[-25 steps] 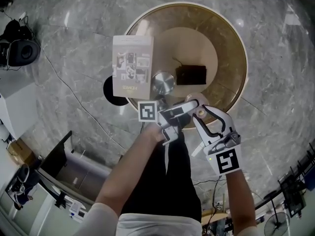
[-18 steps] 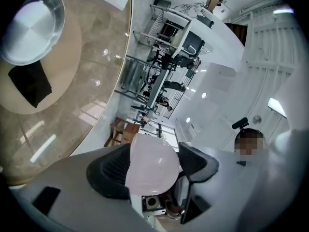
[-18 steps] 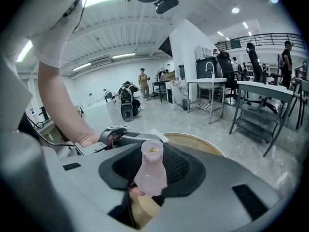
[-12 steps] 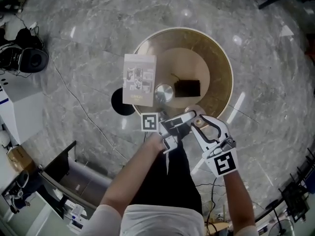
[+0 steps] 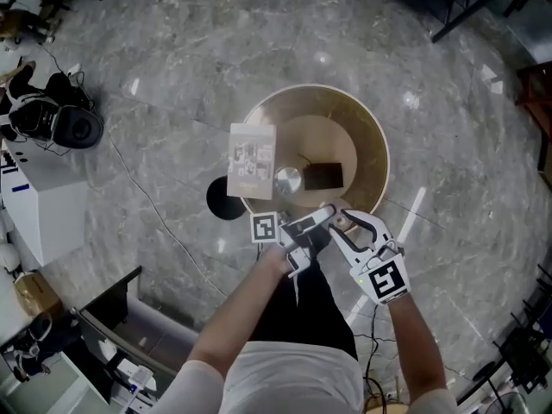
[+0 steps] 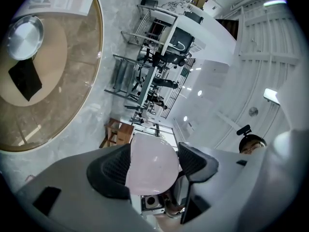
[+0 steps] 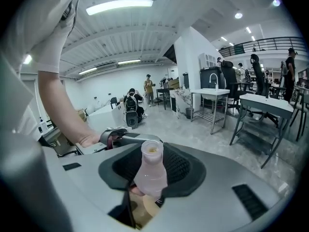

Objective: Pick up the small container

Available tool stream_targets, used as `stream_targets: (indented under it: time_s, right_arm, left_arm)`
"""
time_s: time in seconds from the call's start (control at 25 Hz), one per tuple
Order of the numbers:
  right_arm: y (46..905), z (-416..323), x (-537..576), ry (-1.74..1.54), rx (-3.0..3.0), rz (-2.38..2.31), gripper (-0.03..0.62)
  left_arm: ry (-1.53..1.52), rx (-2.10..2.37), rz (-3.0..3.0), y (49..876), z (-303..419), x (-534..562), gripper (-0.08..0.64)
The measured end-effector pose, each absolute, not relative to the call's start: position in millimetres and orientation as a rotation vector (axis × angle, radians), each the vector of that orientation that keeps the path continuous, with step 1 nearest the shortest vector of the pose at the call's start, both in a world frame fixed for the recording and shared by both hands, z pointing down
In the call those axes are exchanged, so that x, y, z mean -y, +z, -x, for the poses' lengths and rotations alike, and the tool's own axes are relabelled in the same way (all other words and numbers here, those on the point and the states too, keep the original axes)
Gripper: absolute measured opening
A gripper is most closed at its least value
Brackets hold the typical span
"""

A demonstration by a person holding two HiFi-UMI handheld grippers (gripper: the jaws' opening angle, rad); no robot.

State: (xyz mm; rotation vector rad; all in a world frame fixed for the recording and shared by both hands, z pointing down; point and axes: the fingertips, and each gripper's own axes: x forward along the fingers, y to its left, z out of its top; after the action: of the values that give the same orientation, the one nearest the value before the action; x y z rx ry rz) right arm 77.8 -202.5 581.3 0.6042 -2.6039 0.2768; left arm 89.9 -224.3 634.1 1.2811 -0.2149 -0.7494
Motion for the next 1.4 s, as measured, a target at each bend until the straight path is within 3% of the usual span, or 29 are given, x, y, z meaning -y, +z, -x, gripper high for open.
stream_targets:
  time_s: [0.8,1.4]
  right_arm:
    - [436,-92,144,0.231,2.639,-0.652,0.15]
    - [357,-54,62,0.205,2.67,-0.816,0.149]
  left_arm:
    - [-0.814,0.158,-1.294,486,-106,168,0.319]
    - [-0.756,0.096,-1.316,412,-68,85,0.319]
